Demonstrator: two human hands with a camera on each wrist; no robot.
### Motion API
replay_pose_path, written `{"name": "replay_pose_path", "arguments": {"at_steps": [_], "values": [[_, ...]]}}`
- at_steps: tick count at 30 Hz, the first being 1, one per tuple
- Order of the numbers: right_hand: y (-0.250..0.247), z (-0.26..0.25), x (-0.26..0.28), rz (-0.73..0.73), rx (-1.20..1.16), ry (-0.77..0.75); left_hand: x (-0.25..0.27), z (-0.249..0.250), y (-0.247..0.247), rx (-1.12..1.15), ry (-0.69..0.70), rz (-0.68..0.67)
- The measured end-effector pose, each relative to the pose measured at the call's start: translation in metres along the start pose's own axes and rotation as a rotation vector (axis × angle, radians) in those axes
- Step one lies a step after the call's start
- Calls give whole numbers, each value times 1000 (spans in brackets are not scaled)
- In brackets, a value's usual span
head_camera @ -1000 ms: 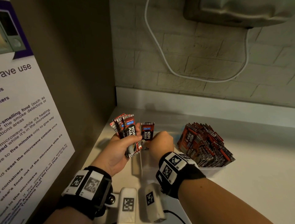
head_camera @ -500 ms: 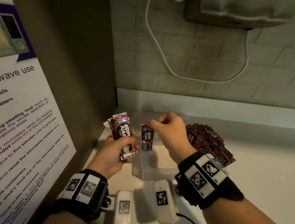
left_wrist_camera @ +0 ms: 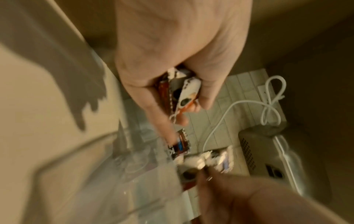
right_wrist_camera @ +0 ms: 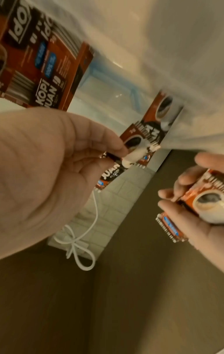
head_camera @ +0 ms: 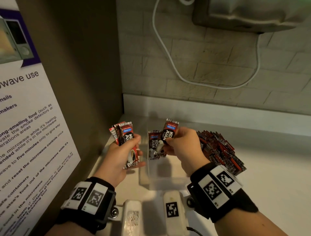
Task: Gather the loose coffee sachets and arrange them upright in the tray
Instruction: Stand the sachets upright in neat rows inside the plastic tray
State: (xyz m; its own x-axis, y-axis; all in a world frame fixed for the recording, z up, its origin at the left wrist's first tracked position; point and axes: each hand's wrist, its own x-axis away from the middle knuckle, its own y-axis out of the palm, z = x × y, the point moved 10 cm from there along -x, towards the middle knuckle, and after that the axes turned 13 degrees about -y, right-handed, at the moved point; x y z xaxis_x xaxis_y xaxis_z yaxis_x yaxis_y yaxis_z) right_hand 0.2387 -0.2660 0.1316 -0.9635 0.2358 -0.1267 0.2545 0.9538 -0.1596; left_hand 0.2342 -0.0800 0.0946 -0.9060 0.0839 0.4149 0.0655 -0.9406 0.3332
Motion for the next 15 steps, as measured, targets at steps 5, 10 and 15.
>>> {"name": "replay_pose_path", "arguments": {"at_steps": [5, 10, 15], "values": [[7, 31, -9, -62, 320, 57, -6, 0, -8, -24, -25, 46], [17, 41, -13, -95, 447, 80, -6, -7, -6, -38, -77, 61], [20, 41, -16, -74, 475, 53, 1, -13, 7, -73, -96, 0]]}}
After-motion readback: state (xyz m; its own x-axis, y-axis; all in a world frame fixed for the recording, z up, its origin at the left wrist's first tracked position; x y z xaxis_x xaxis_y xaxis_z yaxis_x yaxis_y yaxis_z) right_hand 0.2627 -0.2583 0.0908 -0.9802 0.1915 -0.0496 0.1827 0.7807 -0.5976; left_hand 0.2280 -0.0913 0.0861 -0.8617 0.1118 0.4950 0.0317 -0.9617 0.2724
